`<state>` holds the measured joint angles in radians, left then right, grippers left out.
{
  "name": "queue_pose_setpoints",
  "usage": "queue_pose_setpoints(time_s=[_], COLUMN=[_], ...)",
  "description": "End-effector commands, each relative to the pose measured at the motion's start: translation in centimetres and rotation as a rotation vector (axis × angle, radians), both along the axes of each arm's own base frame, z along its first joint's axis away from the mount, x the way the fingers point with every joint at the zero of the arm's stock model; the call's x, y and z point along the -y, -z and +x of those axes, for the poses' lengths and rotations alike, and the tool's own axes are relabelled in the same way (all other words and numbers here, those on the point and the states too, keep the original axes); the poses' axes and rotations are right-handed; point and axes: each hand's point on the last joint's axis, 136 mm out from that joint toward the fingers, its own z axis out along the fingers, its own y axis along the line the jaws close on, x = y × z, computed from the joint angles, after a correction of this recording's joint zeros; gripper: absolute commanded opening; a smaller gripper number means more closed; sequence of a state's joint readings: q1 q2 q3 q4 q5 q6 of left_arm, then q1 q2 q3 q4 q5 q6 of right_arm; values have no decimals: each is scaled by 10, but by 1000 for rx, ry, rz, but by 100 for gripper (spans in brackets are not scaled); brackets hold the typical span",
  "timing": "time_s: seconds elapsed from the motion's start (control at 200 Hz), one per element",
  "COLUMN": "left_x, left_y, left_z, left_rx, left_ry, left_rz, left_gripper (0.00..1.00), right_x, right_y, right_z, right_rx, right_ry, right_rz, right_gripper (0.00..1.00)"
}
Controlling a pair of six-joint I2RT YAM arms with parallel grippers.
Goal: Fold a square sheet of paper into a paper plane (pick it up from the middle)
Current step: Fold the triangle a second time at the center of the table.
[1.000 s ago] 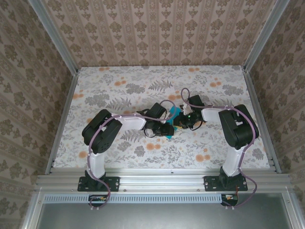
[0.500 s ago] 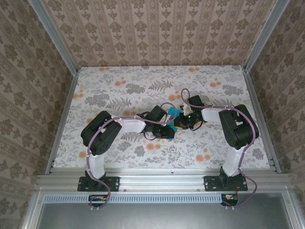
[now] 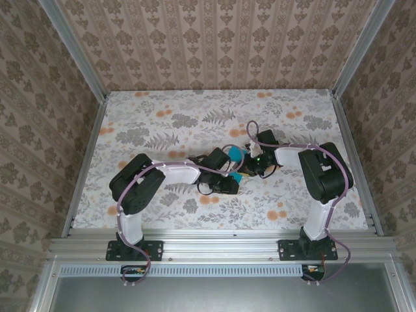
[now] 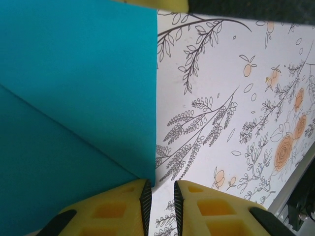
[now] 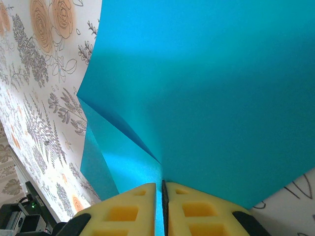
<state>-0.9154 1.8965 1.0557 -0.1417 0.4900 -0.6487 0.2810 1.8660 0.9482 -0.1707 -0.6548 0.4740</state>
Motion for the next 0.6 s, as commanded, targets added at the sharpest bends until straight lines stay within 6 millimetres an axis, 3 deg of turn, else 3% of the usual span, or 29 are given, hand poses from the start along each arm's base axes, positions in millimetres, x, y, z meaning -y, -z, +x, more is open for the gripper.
queue_pose_setpoints(time_s=[0.0,0.17,0.39,0.595], left_x=[-20,-7,14,21], left_y=[9,-17,-52,-42], left_z=[-28,-17,11,24], left_rx=[-56,-20,39,29], left_ry=[60,49,12,7], left_rz=[103,34,-73,-74], left_gripper=[24,24,25,24], right_x=[12,9,7,7], right_y=[12,7,0,-1], right_z=[1,1,3,2], right_rx=[-16,-8,2,-1], right_ry=[17,17,14,14], right_rz=[-66,-46,-28,-25], right_gripper=[15,15,15,15])
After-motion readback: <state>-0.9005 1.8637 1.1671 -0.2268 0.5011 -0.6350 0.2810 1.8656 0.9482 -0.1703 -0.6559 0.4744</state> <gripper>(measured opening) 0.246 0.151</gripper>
